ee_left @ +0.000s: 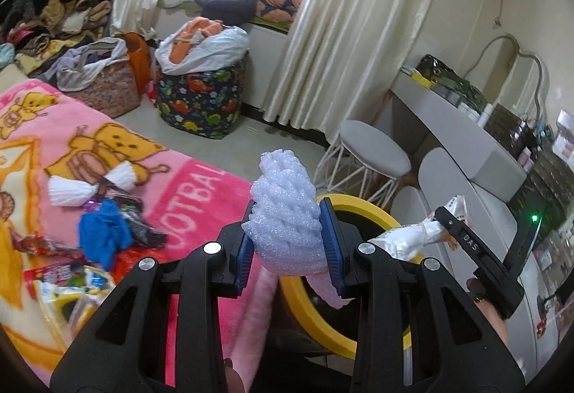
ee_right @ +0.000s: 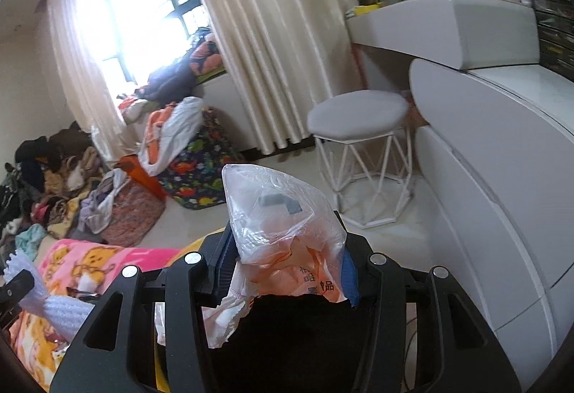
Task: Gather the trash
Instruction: 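Carry the clear bag over the yellow bin with the right tool, then open the right tool to drop the clear bag into the bin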
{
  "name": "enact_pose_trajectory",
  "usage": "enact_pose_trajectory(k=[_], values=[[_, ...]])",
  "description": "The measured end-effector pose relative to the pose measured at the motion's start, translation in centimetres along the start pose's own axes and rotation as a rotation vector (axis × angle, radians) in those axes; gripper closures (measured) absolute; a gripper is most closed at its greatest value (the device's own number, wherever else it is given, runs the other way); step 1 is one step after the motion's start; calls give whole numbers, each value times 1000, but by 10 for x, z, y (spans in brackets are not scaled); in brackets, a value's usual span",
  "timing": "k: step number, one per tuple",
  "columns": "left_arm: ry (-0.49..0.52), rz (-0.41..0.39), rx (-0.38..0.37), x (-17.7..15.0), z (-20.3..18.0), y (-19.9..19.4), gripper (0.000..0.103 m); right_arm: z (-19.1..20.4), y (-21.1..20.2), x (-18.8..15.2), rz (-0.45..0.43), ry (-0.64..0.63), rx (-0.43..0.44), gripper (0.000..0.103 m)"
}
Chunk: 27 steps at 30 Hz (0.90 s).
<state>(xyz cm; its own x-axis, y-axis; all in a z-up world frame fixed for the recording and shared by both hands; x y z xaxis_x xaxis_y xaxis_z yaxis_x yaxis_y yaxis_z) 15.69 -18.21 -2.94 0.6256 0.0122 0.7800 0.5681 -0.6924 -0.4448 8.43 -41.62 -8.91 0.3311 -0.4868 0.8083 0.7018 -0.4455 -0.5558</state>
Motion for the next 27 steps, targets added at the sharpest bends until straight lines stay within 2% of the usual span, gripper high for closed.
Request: enact_pose_trajectory(k=[10, 13, 18, 20, 22, 23, 25, 26, 27], values=[[53, 75, -23, -18, -20, 42, 75, -18, 13, -4, -7, -31, -127, 57], [58, 93, -27, -25, -23, 52, 75, -21, 18, -5, -5, -36, -150, 56], [52, 117, -24, -32, -20, 63, 74, -20, 22, -4, 1, -37, -140, 53], [46, 122, -24, -35, -17, 65, 70, -19, 23, -5, 8, -32, -116, 49], [36, 120, -24, -36, -12, 64, 56, -15, 24, -5, 19, -24, -97, 37], [29, 116, -21, -37, -9, 62, 53, -14, 24, -5, 22, -20, -90, 35], [14, 104, -16, -36, -4, 58, 38, -13, 24, -5, 25, -14, -80, 29], [9, 96, -14, -35, -1, 55, 36, -12, 23, -4, 26, -13, -75, 28], [6, 88, -9, -35, 0, 53, 28, -11, 22, -4, 26, -12, -69, 26]])
Point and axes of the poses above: each gripper's, at about its wrist camera, not at the fingertips, and y roughly the way its jaws point, z to its left, x to its top, the point moved 2 cm from there along y, roughly the way its jaws point, and after that the axes turned 14 degrees about -x, right-handed, at the moved point
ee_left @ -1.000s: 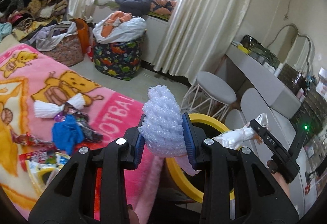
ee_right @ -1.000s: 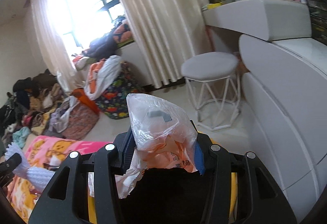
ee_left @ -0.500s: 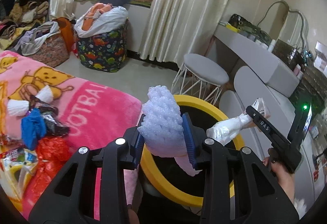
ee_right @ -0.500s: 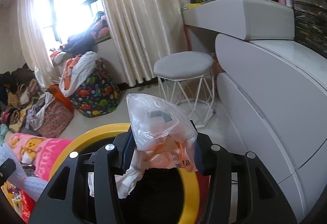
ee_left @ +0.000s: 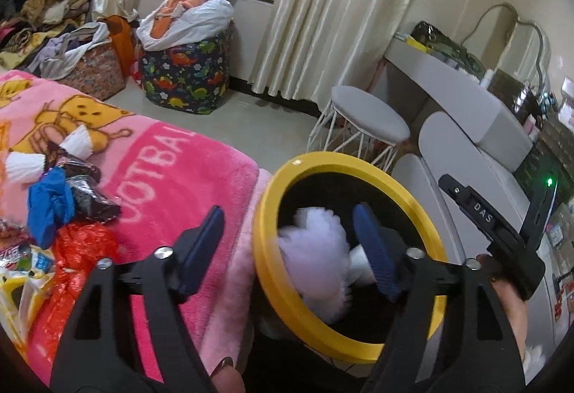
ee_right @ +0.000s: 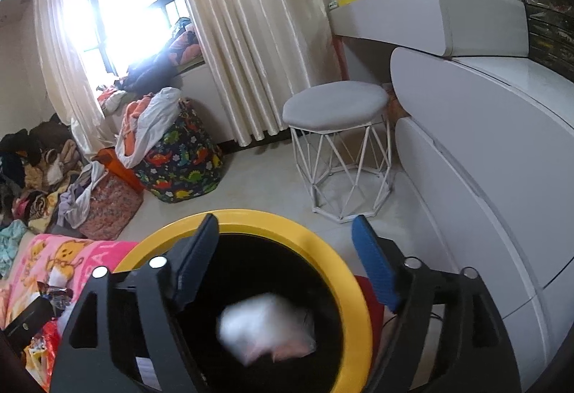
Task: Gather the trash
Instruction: 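Open the right tool to drop the clear bag into the bin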
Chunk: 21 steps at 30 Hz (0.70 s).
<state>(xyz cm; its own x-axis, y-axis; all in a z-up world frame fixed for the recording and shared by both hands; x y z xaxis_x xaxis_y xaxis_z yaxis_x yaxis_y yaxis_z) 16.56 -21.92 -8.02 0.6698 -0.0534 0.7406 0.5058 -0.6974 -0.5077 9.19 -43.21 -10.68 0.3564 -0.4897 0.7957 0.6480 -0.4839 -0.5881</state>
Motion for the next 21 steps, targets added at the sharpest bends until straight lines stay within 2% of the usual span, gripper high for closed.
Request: enact_pose_trajectory(k=[1, 6, 21], values=[[-3, -12, 7, 1, 2, -3, 20, 1, -1, 1, 0, -1, 4, 24], [-15, -45, 26, 6, 13, -17, 13, 9, -7, 2, -8, -11, 34, 20], [-36, -119, 102, 16, 44, -59, 12, 47, -33, 6, -14, -30, 181, 16]])
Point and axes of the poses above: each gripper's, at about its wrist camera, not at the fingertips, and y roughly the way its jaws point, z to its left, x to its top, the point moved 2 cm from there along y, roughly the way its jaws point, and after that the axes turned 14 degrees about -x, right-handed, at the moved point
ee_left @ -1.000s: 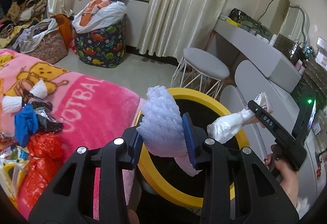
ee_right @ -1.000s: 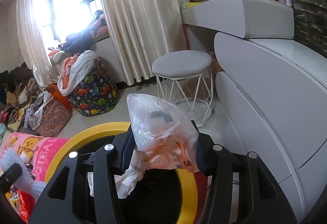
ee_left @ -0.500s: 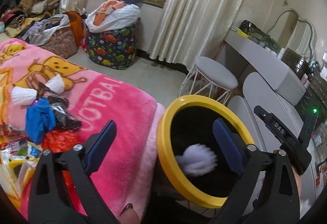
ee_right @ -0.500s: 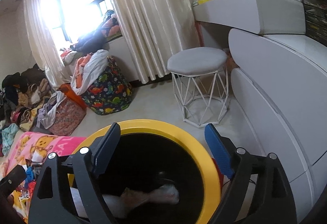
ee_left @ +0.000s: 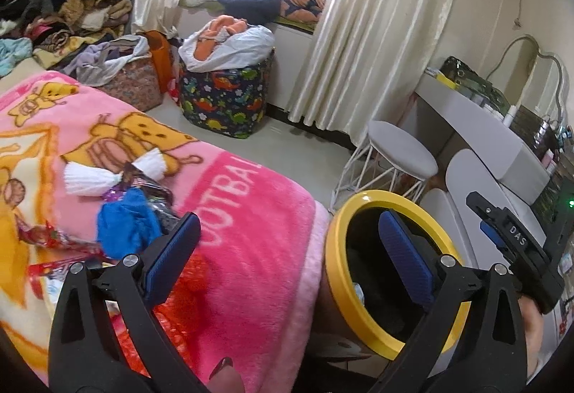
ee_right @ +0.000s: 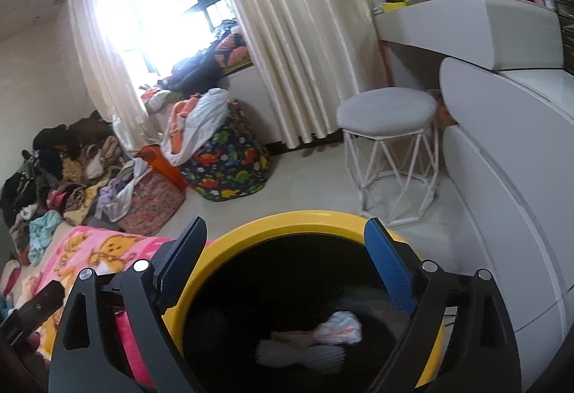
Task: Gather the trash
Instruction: 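Open the right tool to drop the clear bag into the bin, then move the right tool back to the blanket and grasp the red plastic bag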
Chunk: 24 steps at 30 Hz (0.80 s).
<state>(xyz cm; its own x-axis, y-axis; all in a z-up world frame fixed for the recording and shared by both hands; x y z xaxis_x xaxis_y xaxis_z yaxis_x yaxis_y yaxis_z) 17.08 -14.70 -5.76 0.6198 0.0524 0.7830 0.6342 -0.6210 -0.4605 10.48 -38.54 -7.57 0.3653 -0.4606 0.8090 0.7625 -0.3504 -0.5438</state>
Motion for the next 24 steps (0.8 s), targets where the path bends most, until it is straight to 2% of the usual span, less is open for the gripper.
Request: enact_pose_trajectory(k=[24], values=[[-67, -85, 113, 16, 61, -52, 11, 107, -42, -26, 36, -158, 267, 14]])
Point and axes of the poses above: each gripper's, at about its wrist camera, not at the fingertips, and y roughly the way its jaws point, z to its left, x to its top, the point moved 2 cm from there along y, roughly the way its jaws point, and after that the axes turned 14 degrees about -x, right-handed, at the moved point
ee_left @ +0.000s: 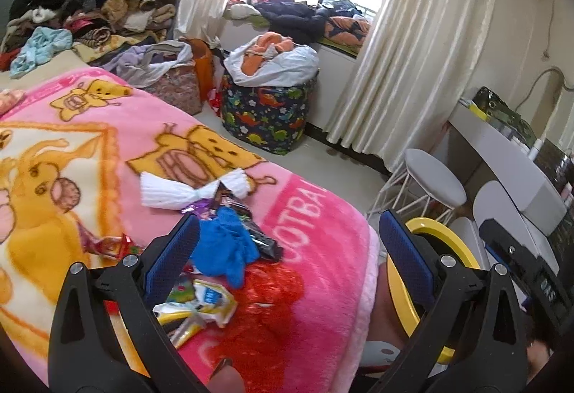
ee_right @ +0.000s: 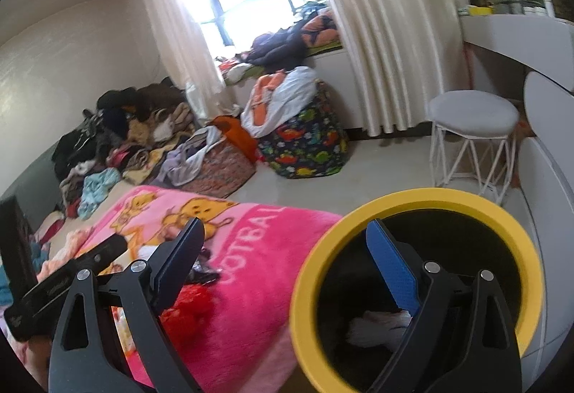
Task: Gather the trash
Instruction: 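Move the right tool back to the blanket and grasp the red plastic bag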
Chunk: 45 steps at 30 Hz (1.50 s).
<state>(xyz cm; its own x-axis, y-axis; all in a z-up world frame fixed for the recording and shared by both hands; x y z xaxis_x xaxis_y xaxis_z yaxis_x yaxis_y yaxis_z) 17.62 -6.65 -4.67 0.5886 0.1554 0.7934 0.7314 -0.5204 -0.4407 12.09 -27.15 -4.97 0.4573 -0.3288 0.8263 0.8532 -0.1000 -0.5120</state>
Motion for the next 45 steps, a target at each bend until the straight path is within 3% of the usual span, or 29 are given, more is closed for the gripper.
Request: enact_pose_trajectory(k=[17, 29, 31, 36, 39, 45], values=[[-90, -71, 105, 22, 67, -32, 11, 74, 8, -37, 116, -130, 138, 13], [-195, -37, 151, 27, 124, -24, 12, 119, 22, -72, 208, -260, 203, 13], [-227, -24, 143, 27, 132, -20, 21, 123, 25, -77, 233, -271, 216, 13], [-301, 11, 97, 26, 148, -5, 31, 127, 38, -79, 293, -269, 240, 13], [-329, 36, 85, 25, 153, 7, 35, 131, 50, -81, 339, -290, 231, 14], [-403, 87, 76, 21, 168, 32, 36, 137, 74, -87, 455, -287, 260, 25]])
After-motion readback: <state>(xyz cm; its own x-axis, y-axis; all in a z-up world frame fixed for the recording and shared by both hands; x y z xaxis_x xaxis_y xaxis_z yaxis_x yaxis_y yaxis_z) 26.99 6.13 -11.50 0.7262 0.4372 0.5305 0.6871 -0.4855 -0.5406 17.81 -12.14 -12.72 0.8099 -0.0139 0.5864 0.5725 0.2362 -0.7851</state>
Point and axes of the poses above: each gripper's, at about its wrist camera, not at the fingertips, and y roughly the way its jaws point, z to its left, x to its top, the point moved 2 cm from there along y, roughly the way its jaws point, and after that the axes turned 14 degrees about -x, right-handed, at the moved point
